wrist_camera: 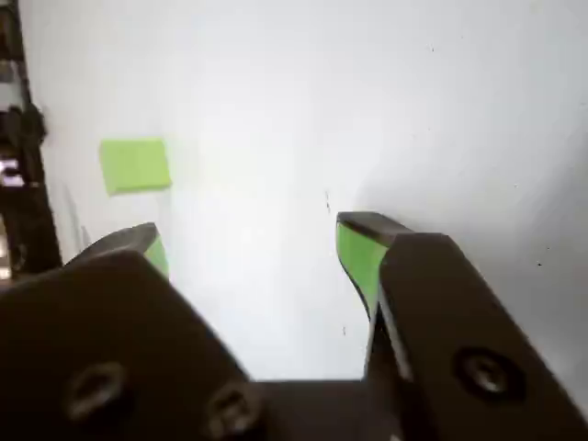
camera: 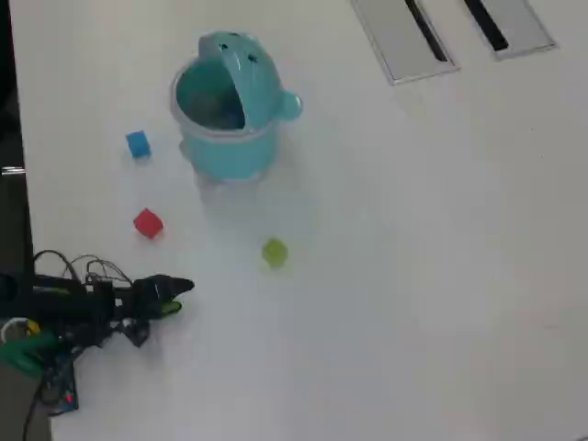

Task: Grasp RGB lego blocks and put them in the bin one by one.

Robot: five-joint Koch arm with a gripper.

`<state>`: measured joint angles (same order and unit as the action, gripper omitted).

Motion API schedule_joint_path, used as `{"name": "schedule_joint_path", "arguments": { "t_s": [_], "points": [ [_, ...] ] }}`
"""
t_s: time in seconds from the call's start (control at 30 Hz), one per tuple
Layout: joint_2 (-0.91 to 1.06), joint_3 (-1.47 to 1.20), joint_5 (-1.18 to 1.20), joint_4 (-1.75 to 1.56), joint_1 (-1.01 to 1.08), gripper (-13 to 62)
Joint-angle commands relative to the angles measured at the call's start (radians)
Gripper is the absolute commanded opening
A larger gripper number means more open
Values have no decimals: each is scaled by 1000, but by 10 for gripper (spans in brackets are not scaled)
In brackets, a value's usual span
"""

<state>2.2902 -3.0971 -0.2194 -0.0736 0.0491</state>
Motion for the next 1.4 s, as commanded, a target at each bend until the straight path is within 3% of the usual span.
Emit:
{"name": "schedule_joint_path", "arguments": {
  "t_s": [0.0,1.37],
  "points": [
    [55,-74,-12,84,-2,341],
    [57,-74,-66,-112,-15,331]
  ]
}}
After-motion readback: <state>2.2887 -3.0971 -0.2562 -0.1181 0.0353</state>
